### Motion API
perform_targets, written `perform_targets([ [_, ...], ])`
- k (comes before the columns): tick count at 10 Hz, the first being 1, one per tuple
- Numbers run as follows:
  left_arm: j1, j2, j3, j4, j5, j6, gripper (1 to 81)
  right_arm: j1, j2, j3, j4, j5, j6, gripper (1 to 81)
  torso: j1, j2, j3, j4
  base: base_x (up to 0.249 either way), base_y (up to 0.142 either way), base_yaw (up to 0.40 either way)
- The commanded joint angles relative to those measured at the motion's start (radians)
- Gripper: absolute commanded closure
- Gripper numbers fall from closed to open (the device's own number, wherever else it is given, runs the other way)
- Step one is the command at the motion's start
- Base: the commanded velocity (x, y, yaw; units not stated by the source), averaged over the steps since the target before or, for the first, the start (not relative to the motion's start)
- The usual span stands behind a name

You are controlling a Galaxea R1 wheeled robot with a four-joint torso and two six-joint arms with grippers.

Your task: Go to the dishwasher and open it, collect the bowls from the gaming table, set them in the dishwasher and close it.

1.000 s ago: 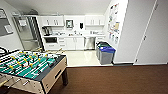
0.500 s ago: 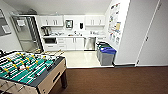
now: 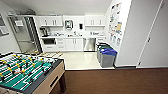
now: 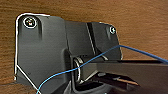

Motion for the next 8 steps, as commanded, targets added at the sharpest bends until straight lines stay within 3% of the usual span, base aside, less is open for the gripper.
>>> perform_targets([
  [1,-0.054,-0.017,0.017,0.004,0.048,0.012,1.0,0.057,-0.013,0.013,0.014,-0.046,-0.001,1.0,0.001,0.000,0.000,0.000,0.169,0.000,0.000],
  [8,-0.054,-0.011,-0.003,0.004,0.048,0.012,1.0,0.060,-0.012,0.013,0.013,-0.046,0.001,1.0,0.001,0.000,0.000,0.000,0.169,0.000,0.000],
])
